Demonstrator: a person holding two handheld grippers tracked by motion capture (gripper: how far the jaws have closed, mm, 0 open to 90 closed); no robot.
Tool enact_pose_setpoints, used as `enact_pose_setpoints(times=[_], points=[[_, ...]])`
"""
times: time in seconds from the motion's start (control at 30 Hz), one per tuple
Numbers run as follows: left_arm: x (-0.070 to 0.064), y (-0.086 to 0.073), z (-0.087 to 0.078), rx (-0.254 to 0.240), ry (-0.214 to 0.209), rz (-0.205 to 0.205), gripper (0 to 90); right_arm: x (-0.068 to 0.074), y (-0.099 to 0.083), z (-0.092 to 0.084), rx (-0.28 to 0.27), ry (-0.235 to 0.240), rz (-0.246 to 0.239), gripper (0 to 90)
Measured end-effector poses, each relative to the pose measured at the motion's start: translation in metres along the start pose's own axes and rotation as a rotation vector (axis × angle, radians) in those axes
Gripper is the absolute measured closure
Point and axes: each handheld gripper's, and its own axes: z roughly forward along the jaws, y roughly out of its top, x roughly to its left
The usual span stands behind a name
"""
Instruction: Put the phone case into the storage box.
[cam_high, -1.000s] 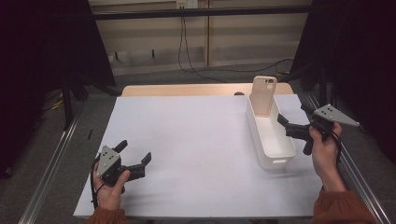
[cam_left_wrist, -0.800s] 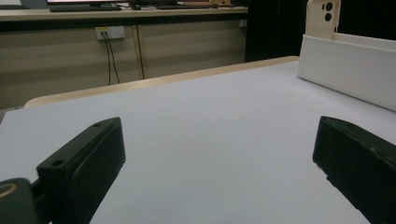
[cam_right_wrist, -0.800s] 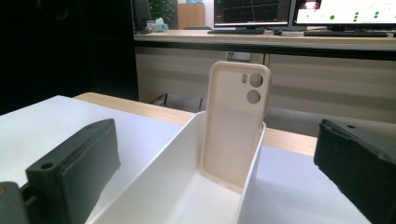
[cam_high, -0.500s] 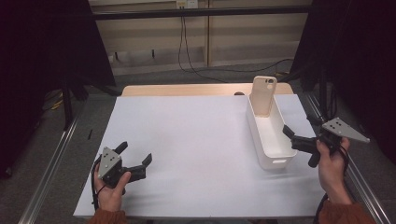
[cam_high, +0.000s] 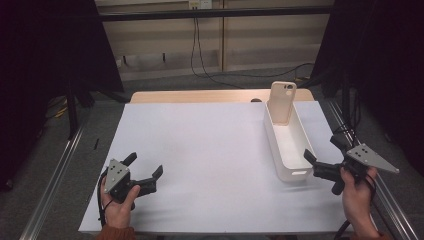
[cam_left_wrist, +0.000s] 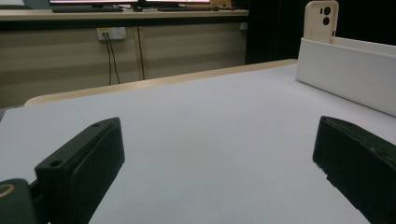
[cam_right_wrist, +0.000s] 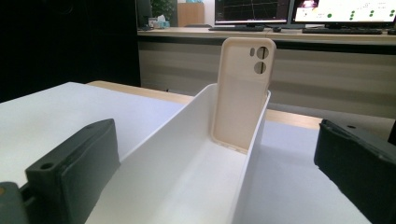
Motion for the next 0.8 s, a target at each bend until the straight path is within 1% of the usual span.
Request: enact_pose_setpoints(times=[0.13, 0.4, 0.47, 0.7, 0.8], points=[[0.001, -0.001, -0.001, 0.010, 0.015, 0.001, 2.6, 0.000, -0.006, -0.008, 0.009, -0.011, 0.014, 0.0], [0.003, -0.001, -0.007, 0.000, 0.030, -0.010, 2.5, 0.000, -0.022, -0.023, 0.026, -0.031, 0.036, 0.0], [0.003, -0.002, -0.007, 0.007, 0.032, -0.003, 2.4, 0.001, -0.024, -0.026, 0.023, -0.034, 0.035, 0.0], [0.002, -0.004, -0.012, 0.015, 0.037, -0.007, 2.5, 0.004, -0.030, -0.037, 0.025, -0.049, 0.043, 0.0], [0.003, -0.004, -0.015, 0.017, 0.049, -0.011, 2.4, 0.006, -0.034, -0.040, 0.029, -0.053, 0.043, 0.0]])
